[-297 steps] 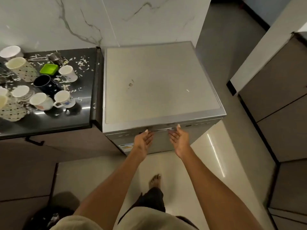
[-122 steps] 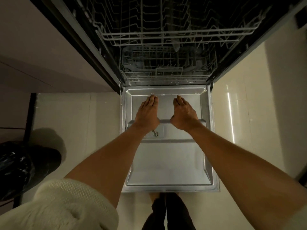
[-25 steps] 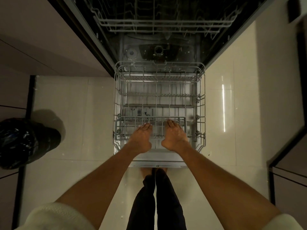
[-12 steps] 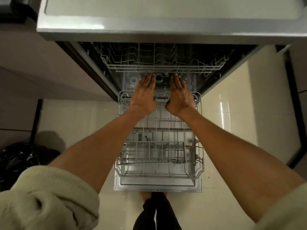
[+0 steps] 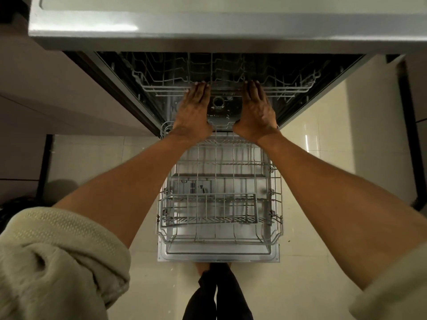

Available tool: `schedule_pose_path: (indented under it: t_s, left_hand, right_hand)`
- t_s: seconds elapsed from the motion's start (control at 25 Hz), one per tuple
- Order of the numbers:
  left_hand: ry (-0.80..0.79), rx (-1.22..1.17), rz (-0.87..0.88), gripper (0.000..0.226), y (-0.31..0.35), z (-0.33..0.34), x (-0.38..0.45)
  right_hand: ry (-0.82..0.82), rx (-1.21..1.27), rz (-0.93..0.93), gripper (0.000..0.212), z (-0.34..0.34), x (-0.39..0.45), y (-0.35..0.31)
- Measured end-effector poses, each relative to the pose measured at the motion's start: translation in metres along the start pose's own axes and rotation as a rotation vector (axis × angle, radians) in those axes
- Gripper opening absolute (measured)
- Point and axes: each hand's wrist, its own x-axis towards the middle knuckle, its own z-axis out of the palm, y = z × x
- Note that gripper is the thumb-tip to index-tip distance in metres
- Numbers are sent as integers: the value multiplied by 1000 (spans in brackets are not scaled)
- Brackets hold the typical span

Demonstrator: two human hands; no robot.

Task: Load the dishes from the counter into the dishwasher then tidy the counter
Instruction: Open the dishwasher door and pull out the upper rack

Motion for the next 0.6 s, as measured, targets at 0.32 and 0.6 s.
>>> schedule_pose_path:
  t_s: [0.32,0.6]
  left_hand:
    - [-3,37,-41,92,14,11,-43]
    - [16,-119,-5,93,21,36,-126]
  right_hand:
    - [-37,-92,36,106,11,-44,-11]
    - [-72,-38,43,108,29,-132,-18]
